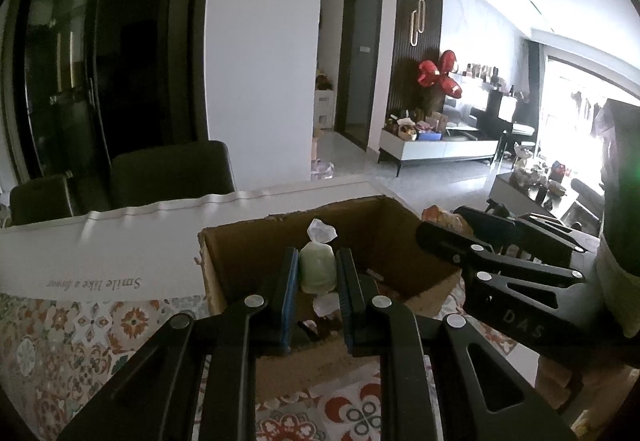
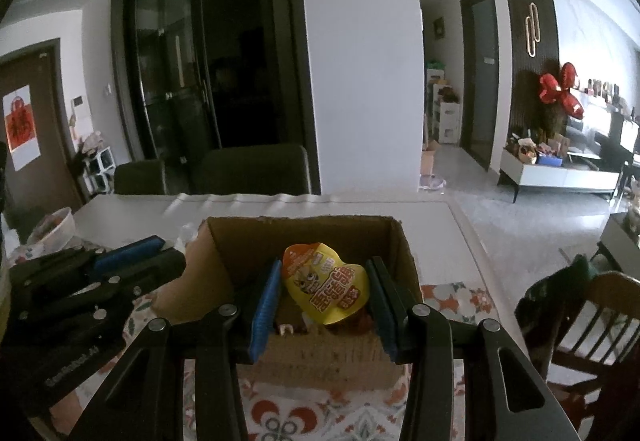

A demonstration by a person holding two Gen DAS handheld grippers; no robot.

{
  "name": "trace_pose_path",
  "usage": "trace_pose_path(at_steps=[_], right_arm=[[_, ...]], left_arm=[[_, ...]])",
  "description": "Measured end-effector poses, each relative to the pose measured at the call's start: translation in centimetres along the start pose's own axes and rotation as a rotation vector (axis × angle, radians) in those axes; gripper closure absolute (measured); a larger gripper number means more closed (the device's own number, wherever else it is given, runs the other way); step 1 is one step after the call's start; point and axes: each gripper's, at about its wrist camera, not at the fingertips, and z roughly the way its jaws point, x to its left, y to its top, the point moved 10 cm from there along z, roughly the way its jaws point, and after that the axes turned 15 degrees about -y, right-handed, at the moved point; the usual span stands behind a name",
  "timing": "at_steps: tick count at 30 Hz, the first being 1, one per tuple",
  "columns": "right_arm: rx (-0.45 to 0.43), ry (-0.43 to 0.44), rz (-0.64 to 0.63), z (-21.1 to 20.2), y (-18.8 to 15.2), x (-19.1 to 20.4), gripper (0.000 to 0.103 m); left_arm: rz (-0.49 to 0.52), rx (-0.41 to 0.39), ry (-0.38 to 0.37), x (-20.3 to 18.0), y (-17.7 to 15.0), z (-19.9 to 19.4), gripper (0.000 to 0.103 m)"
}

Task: Organize snacks
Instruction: 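Open both tools to drop the pouches and withdraw from the box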

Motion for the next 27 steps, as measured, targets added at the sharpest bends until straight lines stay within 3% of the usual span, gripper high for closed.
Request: trace_pose_path(at_steps=[5, 6, 7, 10, 12, 13, 16, 20, 27], right_arm=[[0.032, -0.003, -0.001, 2.2, 0.5, 0.0, 0.059], [0.037, -0.005, 0.001, 2.6, 0.5, -0.1, 0.059], [0.045, -0.009, 0.0, 3.1, 0.5, -0.1, 0.058], [0.068, -0.026, -0.016, 4.2, 0.4, -0.1, 0.056], [0.065, -0.058, -0.019, 4.5, 0.5, -0.3, 0.041], [0.059, -0.072, -0.018, 4.5, 0.5, -0.4, 0.036], [0.055, -0.085, -0.02, 4.0, 0.2, -0.6, 0.036], [0.038, -0.105, -0.019, 2.7, -0.3, -0.7, 0.026], [0.012, -0.117, 0.016, -1.1, -1.8, -1.1, 0.019]], left_arm=[[-0.021, 0.02, 0.013, 1.5, 0.6, 2.0, 0.082], [-0.025, 0.024, 0.023, 1.9, 0.7, 2.4, 0.075], [-0.03, 0.025, 0.036, 2.3, 0.7, 2.7, 0.061], [-0.044, 0.018, 0.065, 3.3, 0.7, 2.8, 0.051], [-0.051, 0.023, 0.084, 3.9, 0.4, 2.7, 0.043], [-0.056, 0.021, 0.097, 4.2, 0.3, 2.5, 0.04], [-0.057, 0.017, 0.129, 4.6, -0.2, 1.8, 0.031], [-0.045, 0.004, 0.158, 4.3, -1.0, 0.3, 0.025], [-0.025, -0.044, 0.181, 2.4, -2.2, -3.1, 0.012]])
